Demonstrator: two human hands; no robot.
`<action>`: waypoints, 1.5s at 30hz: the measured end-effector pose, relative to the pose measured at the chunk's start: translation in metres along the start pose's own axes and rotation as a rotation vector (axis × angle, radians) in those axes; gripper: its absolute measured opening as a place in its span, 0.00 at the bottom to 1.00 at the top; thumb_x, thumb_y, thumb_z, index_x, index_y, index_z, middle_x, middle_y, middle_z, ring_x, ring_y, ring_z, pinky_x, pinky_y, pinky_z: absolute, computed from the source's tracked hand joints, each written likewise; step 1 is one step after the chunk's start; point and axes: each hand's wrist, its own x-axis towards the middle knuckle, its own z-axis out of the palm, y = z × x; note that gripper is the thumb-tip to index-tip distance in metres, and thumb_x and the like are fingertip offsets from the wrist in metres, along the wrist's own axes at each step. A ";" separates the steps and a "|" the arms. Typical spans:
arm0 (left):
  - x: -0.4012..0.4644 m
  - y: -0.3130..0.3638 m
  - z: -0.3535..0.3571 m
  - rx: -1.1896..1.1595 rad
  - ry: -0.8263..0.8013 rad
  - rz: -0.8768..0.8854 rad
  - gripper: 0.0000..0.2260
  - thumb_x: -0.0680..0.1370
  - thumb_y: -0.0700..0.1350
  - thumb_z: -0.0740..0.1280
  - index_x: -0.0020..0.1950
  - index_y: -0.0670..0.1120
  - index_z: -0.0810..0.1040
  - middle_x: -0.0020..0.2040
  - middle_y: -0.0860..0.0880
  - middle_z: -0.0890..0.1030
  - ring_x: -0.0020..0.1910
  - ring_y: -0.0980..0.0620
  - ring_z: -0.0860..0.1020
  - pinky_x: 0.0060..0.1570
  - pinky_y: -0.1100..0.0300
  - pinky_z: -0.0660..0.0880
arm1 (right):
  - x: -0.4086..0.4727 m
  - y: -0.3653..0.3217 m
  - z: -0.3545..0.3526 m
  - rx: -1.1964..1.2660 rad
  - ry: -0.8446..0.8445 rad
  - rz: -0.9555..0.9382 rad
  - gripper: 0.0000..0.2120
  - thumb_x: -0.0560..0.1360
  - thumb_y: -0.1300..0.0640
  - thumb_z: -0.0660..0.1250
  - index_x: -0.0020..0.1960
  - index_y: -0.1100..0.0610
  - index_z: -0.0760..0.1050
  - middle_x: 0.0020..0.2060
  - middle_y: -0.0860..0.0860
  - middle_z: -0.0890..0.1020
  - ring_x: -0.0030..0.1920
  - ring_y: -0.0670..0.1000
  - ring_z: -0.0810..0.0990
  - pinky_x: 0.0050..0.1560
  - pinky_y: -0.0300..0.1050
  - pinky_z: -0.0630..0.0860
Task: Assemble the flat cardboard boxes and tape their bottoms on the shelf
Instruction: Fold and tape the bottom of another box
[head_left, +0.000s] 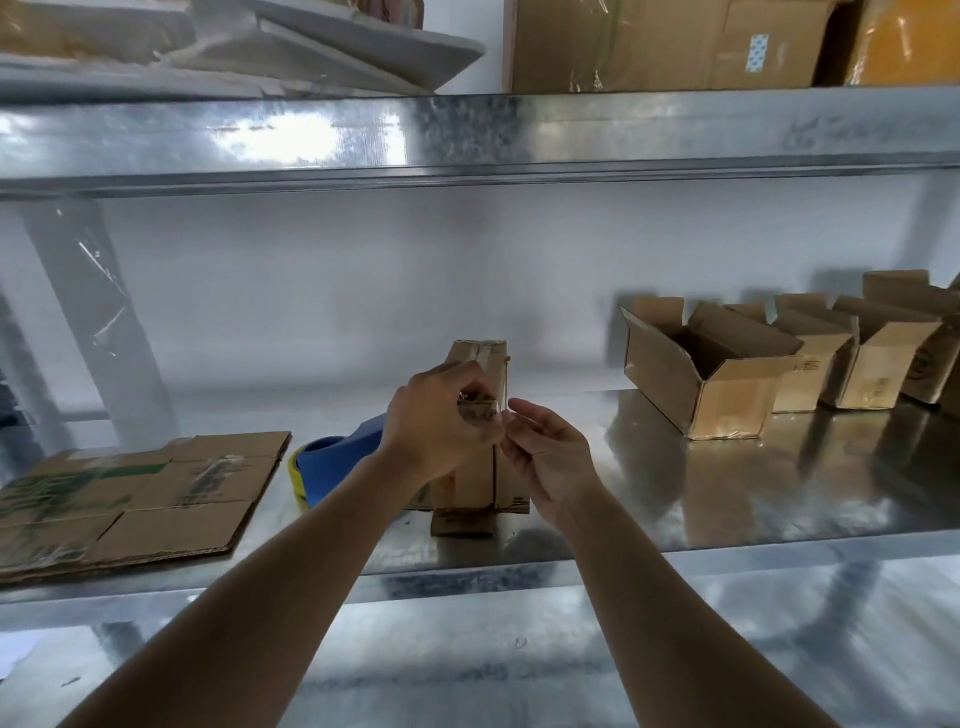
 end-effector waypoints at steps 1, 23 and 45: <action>0.000 0.001 0.002 -0.004 0.006 -0.015 0.10 0.70 0.55 0.78 0.45 0.55 0.81 0.43 0.62 0.80 0.41 0.59 0.78 0.37 0.65 0.69 | 0.001 0.001 0.000 0.007 -0.006 0.009 0.11 0.77 0.72 0.70 0.59 0.67 0.81 0.51 0.63 0.87 0.47 0.57 0.88 0.45 0.45 0.85; -0.003 -0.020 -0.014 -0.225 -0.148 -0.084 0.12 0.73 0.49 0.80 0.56 0.56 0.87 0.52 0.61 0.85 0.52 0.61 0.83 0.54 0.56 0.81 | 0.009 0.019 0.006 -0.112 0.001 0.066 0.09 0.82 0.58 0.69 0.61 0.59 0.80 0.47 0.57 0.87 0.41 0.53 0.85 0.40 0.50 0.83; -0.001 -0.025 -0.023 -0.306 -0.185 -0.297 0.08 0.84 0.48 0.64 0.49 0.46 0.79 0.43 0.56 0.81 0.48 0.50 0.78 0.52 0.58 0.76 | 0.013 0.011 0.012 -1.497 -0.173 -0.806 0.16 0.86 0.47 0.58 0.72 0.48 0.73 0.71 0.44 0.75 0.69 0.49 0.74 0.64 0.49 0.79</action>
